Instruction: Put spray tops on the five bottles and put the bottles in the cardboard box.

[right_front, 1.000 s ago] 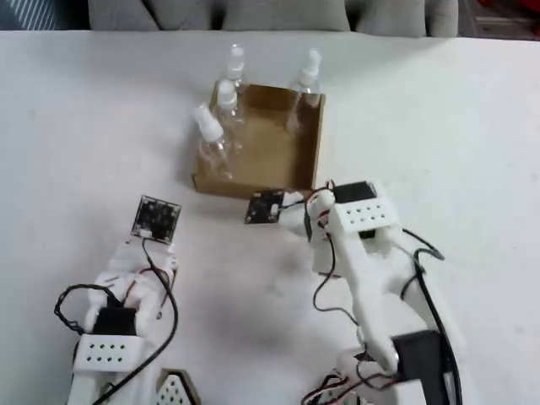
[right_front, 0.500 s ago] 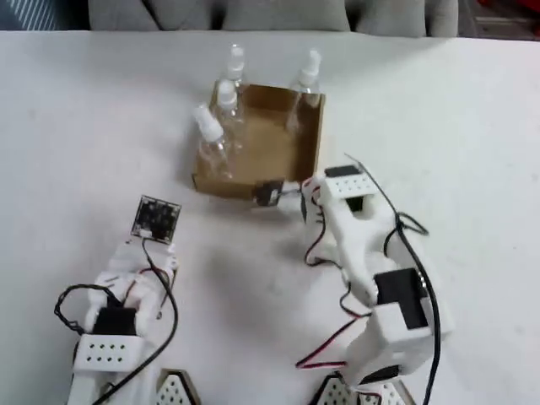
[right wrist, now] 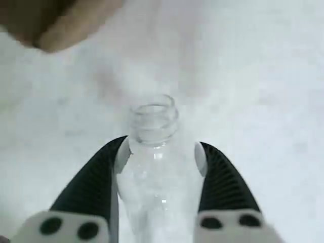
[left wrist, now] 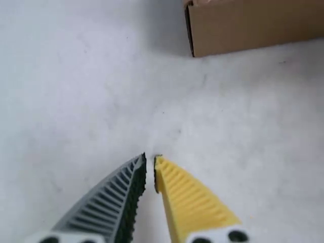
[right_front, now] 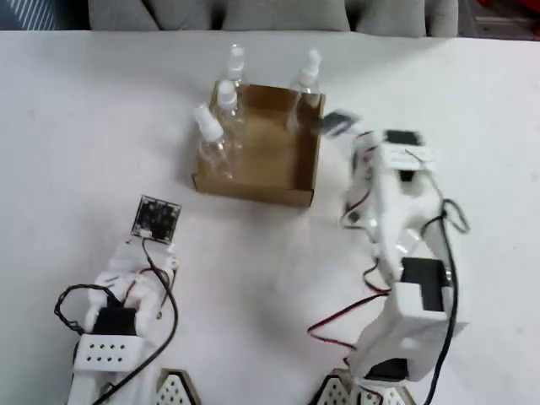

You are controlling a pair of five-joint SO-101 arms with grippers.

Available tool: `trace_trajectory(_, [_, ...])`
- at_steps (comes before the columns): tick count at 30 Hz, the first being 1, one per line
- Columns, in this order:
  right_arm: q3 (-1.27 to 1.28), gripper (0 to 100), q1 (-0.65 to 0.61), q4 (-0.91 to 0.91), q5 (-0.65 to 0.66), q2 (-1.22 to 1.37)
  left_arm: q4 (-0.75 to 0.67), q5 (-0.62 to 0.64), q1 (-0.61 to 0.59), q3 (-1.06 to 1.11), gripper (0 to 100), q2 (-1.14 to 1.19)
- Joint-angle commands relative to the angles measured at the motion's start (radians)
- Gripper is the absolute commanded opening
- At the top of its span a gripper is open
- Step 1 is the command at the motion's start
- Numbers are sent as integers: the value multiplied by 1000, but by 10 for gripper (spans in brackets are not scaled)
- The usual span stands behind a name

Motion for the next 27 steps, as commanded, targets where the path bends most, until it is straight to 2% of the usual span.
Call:
trace_trajectory(1, [-146,19,159,96,-137,-31,-20,-11,-8,2,42,-21])
trace_trajectory(7, [-184,24,423,133,-117,-28,-20,-11,-8,2,42,-21])
trace_trajectory(14, [-181,25,659,131,40,-15,-17,-9,-8,2,42,-21])
trace_trajectory(21, [-186,46,759,-33,152,153,-12,-9,-10,2,42,-21])
trace_trajectory(27, [-187,241,759,-116,224,260,-12,-9,-10,2,42,-21])
